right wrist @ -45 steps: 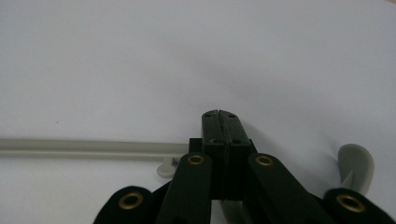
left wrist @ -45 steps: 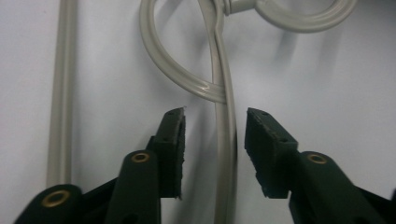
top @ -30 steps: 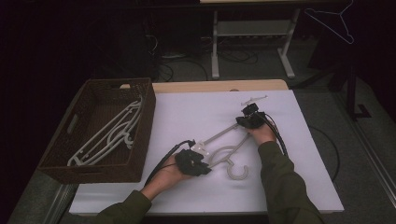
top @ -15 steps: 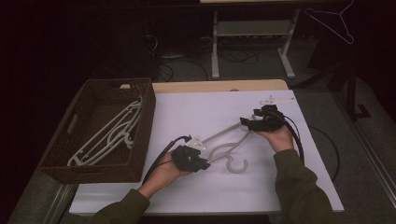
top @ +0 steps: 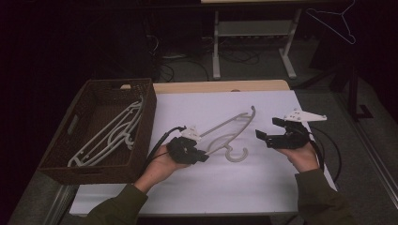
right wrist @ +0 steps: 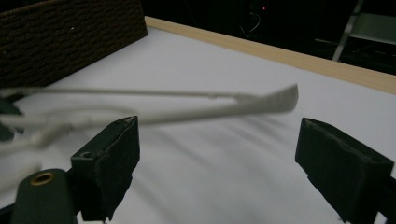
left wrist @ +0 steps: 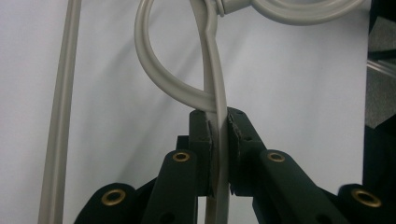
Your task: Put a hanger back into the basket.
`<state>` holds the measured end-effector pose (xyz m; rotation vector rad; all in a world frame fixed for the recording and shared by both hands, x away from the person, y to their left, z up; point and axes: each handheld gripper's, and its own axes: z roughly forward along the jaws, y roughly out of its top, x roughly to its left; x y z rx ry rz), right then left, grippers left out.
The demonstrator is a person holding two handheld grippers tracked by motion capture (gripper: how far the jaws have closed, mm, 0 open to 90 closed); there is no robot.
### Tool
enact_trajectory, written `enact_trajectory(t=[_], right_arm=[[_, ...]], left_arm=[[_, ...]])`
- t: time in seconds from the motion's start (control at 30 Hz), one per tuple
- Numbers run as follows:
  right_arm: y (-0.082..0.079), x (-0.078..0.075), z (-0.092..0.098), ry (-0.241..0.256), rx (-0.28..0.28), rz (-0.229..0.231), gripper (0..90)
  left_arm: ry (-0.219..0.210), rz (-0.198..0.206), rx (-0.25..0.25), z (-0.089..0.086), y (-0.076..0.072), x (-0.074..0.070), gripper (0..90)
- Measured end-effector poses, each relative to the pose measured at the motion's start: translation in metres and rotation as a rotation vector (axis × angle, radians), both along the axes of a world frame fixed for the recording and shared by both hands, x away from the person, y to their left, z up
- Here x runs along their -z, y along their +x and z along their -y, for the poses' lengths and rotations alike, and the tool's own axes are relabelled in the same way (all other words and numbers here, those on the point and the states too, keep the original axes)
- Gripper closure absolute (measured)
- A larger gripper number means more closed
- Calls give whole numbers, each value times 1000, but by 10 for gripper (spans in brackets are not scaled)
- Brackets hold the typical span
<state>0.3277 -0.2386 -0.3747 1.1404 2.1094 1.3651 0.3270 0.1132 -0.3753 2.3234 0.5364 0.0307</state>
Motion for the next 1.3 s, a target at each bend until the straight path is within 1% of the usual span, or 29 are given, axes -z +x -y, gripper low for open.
enact_trajectory(t=[0.03,0.1,0.13,0.17,0.3,0.37,0.43,0.47,0.53,0.57,0.6,0.63,0.67,0.77,0.87,0.93,1.03,1.13,1.17,1.3], right_arm=[[-4,1,1,-2,-3,3,133],[-12,3,2,5,-12,3,132],[-14,3,3,4,-14,6,131],[-17,4,3,2,-15,8,128],[-31,5,1,13,-29,13,119],[-39,6,1,17,-43,27,113],[-46,7,0,27,-53,27,105],[-50,8,0,24,-55,32,101],[-56,9,-1,30,-56,25,96],[-58,10,-1,28,-58,30,94],[-62,12,-1,31,-59,24,91],[-63,13,-1,28,-64,26,91],[-65,14,-1,32,-63,18,91],[-71,18,-2,25,-68,13,90],[-74,20,-2,25,-72,7,90],[-74,20,-2,28,-71,6,90],[-73,19,-2,29,-66,17,89],[-73,18,-2,32,-67,26,90],[-73,18,-2,31,-65,25,90],[-73,19,-1,31,-64,24,90]], left_arm=[[-3,7,-5,-1,1,-4,821],[-9,7,-15,-5,3,-13,821],[-21,7,-23,-7,3,-16,821],[-23,6,-28,-9,5,-21,821],[-52,10,-62,-17,8,-40,821],[-56,18,-69,-22,10,-50,821],[-62,24,-81,-26,12,-60,821],[-62,29,-85,-29,13,-66,821],[-67,35,-90,-33,15,-76,821],[-57,46,-92,-36,17,-83,821],[-62,47,-97,-38,17,-87,822],[-55,57,-98,-41,18,-92,821],[-61,58,-109,-45,19,-96,821],[-71,64,-126,-58,22,-108,821],[-63,80,-145,-72,23,-118,822],[-66,87,-162,-82,24,-124,822],[-59,98,-188,-100,23,-129,822],[-61,98,-216,-119,23,-133,822],[-57,102,-230,-128,23,-135,822],[-54,110,-278,-153,22,-137,822]])
